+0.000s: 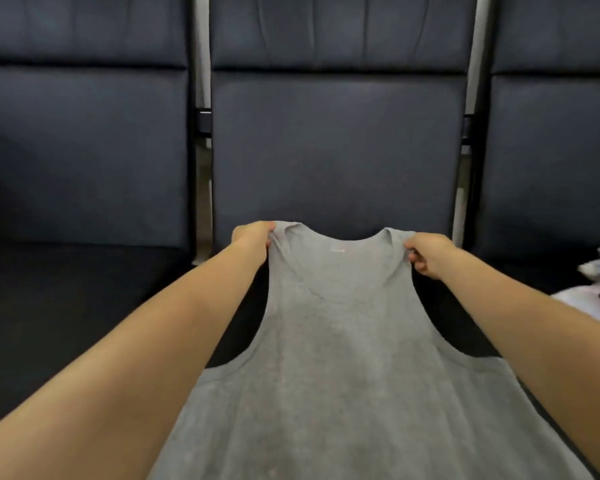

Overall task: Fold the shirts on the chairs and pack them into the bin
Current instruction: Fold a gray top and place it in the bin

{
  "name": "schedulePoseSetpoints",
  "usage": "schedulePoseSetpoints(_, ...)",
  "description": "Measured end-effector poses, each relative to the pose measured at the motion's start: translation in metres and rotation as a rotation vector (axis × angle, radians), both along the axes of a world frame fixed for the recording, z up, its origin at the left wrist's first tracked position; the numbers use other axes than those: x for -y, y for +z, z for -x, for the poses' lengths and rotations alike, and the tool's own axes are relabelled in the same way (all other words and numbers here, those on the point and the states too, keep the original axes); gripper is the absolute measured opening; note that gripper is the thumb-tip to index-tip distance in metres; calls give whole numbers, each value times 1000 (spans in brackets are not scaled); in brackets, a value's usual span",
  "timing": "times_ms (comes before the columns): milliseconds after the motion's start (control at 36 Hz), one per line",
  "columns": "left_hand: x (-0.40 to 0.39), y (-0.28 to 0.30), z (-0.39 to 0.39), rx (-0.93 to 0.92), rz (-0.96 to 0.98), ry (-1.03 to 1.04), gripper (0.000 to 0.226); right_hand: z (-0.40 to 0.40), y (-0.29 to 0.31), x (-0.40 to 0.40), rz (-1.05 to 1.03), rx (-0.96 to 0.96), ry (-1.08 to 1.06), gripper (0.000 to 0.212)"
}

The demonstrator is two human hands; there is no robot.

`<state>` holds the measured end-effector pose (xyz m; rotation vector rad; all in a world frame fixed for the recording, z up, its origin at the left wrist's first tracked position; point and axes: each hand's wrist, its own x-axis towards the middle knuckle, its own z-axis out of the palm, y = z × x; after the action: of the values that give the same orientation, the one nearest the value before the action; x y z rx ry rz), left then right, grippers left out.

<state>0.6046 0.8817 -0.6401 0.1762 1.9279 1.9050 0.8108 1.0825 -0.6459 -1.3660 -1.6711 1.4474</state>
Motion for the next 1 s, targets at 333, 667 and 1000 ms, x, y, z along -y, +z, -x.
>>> schedulePoseSetpoints(333, 10, -25, -27, -521, 711, -125, 55, -22, 9, 10, 86, -48, 171, 50)
schedulePoseSetpoints(667, 149, -13, -114, -652, 936, -279, 80, -162, 20, 101, -332, 546, 301, 44)
schedulePoseSetpoints(1000, 225, -34, -181, -686, 912, -292, 40, -216, -7, 168, -372, 580, 385, 40)
